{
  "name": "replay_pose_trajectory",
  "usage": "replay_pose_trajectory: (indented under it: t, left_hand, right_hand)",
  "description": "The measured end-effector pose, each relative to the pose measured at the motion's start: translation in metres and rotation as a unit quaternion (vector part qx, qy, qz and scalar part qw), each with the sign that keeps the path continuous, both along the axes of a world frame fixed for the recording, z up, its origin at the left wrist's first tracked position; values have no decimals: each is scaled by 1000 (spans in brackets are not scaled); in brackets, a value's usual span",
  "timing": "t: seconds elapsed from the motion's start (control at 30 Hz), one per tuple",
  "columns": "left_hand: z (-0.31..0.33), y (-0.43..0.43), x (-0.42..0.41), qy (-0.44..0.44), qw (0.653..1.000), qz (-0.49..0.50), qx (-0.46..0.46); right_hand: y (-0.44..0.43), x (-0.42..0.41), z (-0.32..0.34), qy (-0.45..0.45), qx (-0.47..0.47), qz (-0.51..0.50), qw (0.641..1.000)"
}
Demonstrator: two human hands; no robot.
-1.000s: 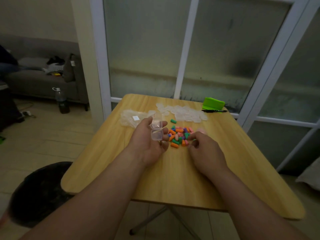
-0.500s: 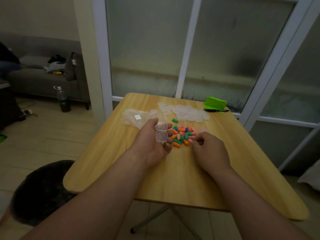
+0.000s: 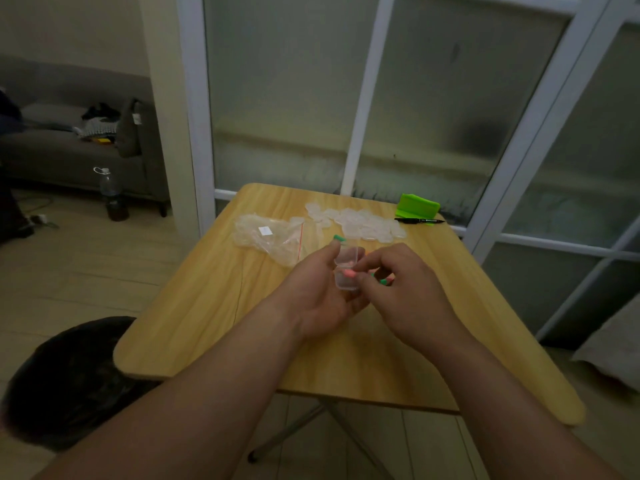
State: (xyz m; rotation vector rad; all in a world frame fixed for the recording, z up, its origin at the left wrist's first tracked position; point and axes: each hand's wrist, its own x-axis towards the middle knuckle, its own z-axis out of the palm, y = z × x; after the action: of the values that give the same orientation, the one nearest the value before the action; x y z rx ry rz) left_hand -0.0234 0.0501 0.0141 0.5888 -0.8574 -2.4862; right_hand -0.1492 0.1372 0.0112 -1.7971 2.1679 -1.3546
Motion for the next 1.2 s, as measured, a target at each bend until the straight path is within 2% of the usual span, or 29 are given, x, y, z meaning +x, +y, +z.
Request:
replay_pose_trajectory:
  t: [0.3, 0.4, 0.57, 0.67, 0.77, 0.93, 1.2]
  left_hand:
    - [-6, -6, -2, -18, 1000, 6, -15]
    - [-5, -7, -3, -14, 1000, 10, -8]
    - [-2, -13, -3, -42, 998, 55, -5]
    - [-2, -16, -3, -49, 996, 70, 0]
    - [-3, -17, -4, -48, 997, 66, 1]
    - [-4, -15, -8, -45, 997, 70, 2]
    - [-7, -17, -9, -52, 997, 64, -12]
  right_hand:
    - [-5, 0, -9, 34, 28, 22, 999]
    - [-4, -6, -4, 6, 20, 21, 1000]
    - [2, -50, 5, -119, -25, -138, 983]
    - [6, -71, -10, -137, 12, -196, 971]
    - [3, -77, -27, -107, 72, -190, 973]
    - [-11, -73, -37, -5, 130, -149, 980]
    - [-24, -73, -41, 103, 199, -143, 964]
